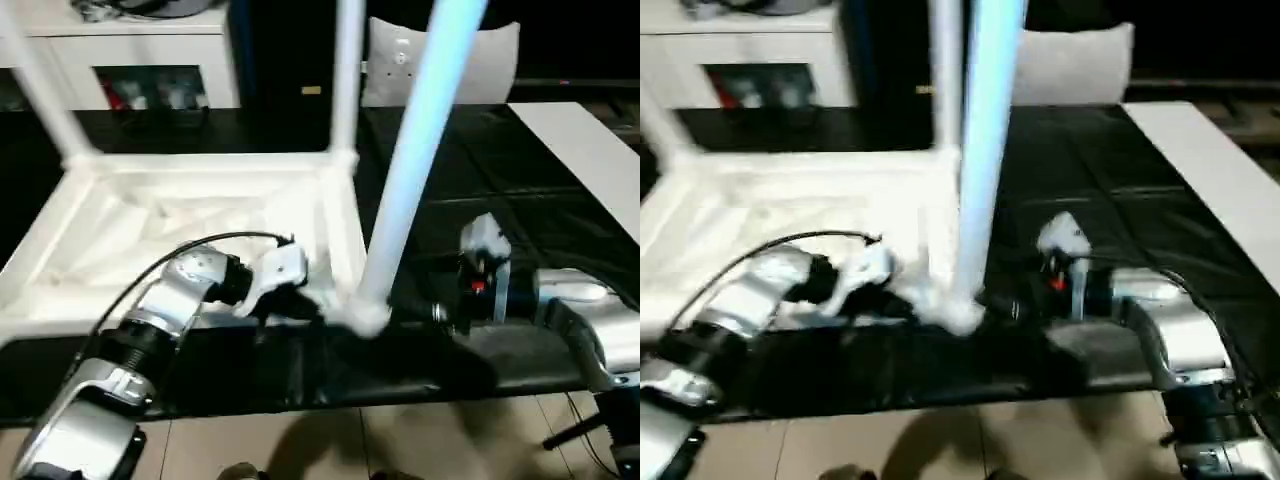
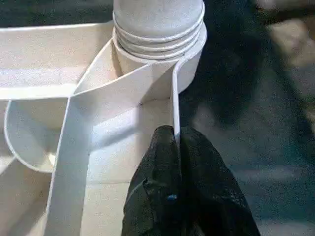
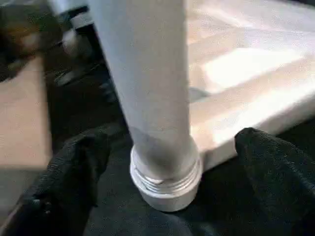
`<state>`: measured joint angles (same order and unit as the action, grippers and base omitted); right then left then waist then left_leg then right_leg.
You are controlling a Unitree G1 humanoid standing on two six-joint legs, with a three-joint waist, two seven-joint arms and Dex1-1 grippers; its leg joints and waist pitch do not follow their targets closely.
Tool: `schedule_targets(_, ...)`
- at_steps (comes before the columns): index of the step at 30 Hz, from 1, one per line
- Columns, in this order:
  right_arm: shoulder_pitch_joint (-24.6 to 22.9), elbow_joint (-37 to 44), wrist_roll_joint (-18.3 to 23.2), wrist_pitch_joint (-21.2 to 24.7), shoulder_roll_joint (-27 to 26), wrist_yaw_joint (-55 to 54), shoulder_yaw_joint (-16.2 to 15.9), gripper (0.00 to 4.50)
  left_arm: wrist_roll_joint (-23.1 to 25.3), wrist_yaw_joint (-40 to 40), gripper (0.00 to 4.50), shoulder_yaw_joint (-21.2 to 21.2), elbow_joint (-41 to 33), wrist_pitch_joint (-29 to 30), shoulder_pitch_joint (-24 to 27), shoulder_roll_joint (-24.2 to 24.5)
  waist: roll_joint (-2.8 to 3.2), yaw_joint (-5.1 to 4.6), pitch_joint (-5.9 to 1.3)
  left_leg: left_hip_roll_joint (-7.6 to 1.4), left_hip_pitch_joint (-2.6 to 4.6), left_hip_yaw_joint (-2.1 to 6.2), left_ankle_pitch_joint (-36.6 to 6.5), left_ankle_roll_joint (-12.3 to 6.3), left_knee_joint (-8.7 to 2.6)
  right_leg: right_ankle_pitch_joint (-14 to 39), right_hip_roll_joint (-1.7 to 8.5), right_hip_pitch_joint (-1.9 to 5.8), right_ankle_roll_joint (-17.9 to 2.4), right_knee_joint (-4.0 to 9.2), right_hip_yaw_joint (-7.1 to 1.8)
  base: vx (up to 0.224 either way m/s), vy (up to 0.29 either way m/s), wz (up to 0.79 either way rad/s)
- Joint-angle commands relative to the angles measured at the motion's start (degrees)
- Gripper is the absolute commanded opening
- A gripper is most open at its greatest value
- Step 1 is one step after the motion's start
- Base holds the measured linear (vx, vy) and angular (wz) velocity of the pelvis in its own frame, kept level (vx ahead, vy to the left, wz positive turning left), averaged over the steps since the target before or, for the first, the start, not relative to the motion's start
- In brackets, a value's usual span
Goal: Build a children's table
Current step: Rotate leg to tighten
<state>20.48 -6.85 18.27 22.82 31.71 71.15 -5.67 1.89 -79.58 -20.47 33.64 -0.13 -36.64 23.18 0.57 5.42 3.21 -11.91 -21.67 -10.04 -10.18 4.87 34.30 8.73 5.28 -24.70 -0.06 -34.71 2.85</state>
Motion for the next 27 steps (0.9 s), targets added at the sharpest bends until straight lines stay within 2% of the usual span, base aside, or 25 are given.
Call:
schedule_targets(1,0.94,0.71,0.14,-1.27,0.6,3.01,-1.26,4.43,-0.49,-4.23,0.0,-2.38,-1.97,-2.58,-1.65,-0.26,-0.21,-0.09,-4.28,-0.93,1.1,-0.49,-13.69,-2.9,-3.85,14.38,1.87,3.54,-12.91,3.99,-1.57,0.0,0.0,0.0)
schedule_targets(3,1.18,0.61,0.67,-0.87,0.52,4.6,-1.92,4.43,-0.28,-5.5,0.0,-3.13,-2.05,-3.27,-1.7,0.1,-0.23,0.08,-4.24,-0.91,1.01,-0.42,-13.99,-2.68,-3.89,14.35,1.89,3.59,-13.05,3.92,-1.58,0.0,0.0,0.0)
schedule_targets(4,1.42,0.34,1.1,-0.6,0.56,5.4,-2.33,4.14,-0.34,-6.08,0.0,-3.45,-1.97,-3.61,-1.81,0.23,-0.25,0.18,-4.14,-0.91,0.96,-0.39,-14.56,-2.49,-3.95,15.29,1.93,3.56,-12.85,4.01,-1.58,0.0,0.0,0.0)
schedule_targets(5,1.75,0.0,1.89,0.14,0.4,6.37,-2.8,4.14,-0.46,-6.64,0.0,-3.77,-1.93,-3.93,-1.98,0.26,-0.28,0.28,-4.16,-0.88,1.04,-0.36,-15.04,-2.21,-3.96,16.46,1.97,3.53,-12.47,4.05,-1.58,0.0,0.0,0.0)
schedule_targets(6,1.84,-0.07,2.26,0.37,0.34,6.82,-3.03,4.03,-0.58,-7.0,0.0,-3.82,-1.9,-4.19,-1.99,0.34,-0.77,0.25,-4.11,-0.84,0.92,-0.35,-15.33,-2.2,-4.02,17.59,2.0,3.64,-12.05,4.19,-1.54,0.0,0.0,0.0)
schedule_targets(9,1.97,0.13,2.61,0.98,0.21,8.28,-4.29,3.94,-0.19,-7.1,0.0,-3.86,-1.23,-5.25,-2.35,0.25,-0.59,0.32,-3.96,-0.79,0.91,-0.27,-15.8,-1.87,-4.06,20.8,2.12,3.54,-10.81,4.41,-1.56,0.0,0.0,0.0)
schedule_targets(10,1.97,0.1,2.63,1.1,0.18,8.62,-4.63,3.7,0.11,-6.57,0.0,-3.74,-0.74,-5.63,-2.59,0.08,-0.6,0.3,-3.9,-0.83,1.06,-0.22,-16.18,-1.59,-4.11,21.58,2.04,3.38,-10.53,4.46,-1.58,0.0,0.0,0.0)
schedule_targets(13,2.03,-0.18,3.02,1.73,0.22,9.74,-5.23,3.54,0.45,-6.41,0.0,-3.43,0.39,-6.14,-3.08,-0.19,-0.56,0.26,-3.83,-0.76,1.13,-0.13,-16.93,-1.25,-4.23,22.99,2.04,3.46,-10.06,4.67,-1.52,0.0,0.0,0.0)
schedule_targets(16,1.9,-0.36,3.27,2.47,0.05,10.59,-5.51,3.19,0.27,-6.69,0.0,-3.27,0.87,-6.52,-3.2,-0.02,-0.6,0.24,-3.81,-0.8,1.25,-0.04,-17.61,-1.02,-4.32,24.12,2.12,3.46,-9.78,4.77,-1.53,0.0,0.0,0.0)
schedule_targets(21,1.77,-0.54,3.93,3.17,-0.34,9.72,-5.7,2.75,-0.01,-6.68,0.0,-3.22,1.4,-6.72,-3.35,0.27,-0.52,0.28,-3.94,-0.78,1.17,-0.04,-16.63,-1.0,-4.32,22.12,2.04,3.56,-10.3,4.59,-1.54,0.0,0.0,0.0)
schedule_targets(23,1.29,-0.06,4.52,4.33,-1.6,7.38,-4.82,2.67,-0.47,-6.35,0.0,-2.71,1.62,-5.71,-3.35,0.04,-0.44,0.27,-3.96,-0.77,1.14,-0.04,-16.55,-0.93,-4.32,21.52,2.03,3.56,-10.62,4.53,-1.53,0.0,0.0,0.0)
schedule_targets(25,0.85,0.54,4.6,5.03,-2.31,5.74,-4.32,2.32,-1.26,-6.01,0.0,-2.04,1.47,-4.44,-3.34,-0.47,-0.47,0.22,-3.93,-0.77,1.14,-0.02,-16.71,-0.77,-4.39,21.67,2.06,3.55,-10.7,4.49,-1.51,0.0,0.0,0.0)
schedule_targets(27,-0.02,1.84,4.52,5.88,-3.82,2.16,-3.47,2.28,-2.47,-4.86,0.0,-0.92,0.56,-1.86,-3.16,-1.38,-0.41,0.23,-3.84,-0.8,1.3,-0.04,-17.34,-0.45,-4.42,22.59,2.1,3.39,-10.56,4.65,-1.56,0.0,0.0,0.0)
